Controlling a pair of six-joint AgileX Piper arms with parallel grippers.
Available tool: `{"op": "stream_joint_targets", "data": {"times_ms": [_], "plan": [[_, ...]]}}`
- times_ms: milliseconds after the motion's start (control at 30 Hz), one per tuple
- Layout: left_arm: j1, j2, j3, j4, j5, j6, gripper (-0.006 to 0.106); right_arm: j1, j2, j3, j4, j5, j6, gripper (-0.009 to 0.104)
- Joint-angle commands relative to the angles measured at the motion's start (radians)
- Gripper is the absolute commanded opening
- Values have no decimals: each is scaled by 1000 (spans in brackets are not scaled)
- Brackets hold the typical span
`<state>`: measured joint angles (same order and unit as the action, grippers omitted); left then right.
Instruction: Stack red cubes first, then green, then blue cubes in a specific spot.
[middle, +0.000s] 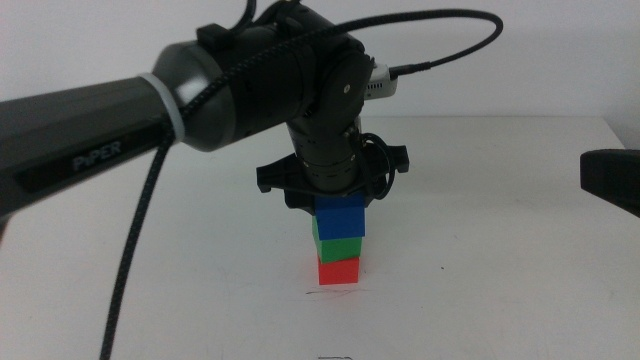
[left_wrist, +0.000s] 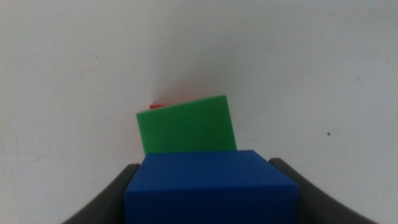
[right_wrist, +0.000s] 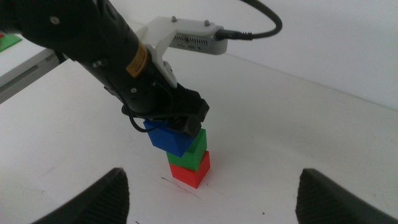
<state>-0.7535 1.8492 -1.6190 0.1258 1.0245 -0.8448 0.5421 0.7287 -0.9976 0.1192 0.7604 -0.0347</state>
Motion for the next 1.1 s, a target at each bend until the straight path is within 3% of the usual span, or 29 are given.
{"op": "stream_joint_targets", "data": {"times_ms": [0,400,1067], "plan": [[-3,-40,-34,14,-45,-18,5,-9,1,-21,-2,-73,-15,77],[-3,-34,-34,80,-75,-64,5,-9,1,-21,-2,-73,-15,77],[18,1,-34,47,-88,-22,5,-9,1,-21,-2,-73,-15,77]]}}
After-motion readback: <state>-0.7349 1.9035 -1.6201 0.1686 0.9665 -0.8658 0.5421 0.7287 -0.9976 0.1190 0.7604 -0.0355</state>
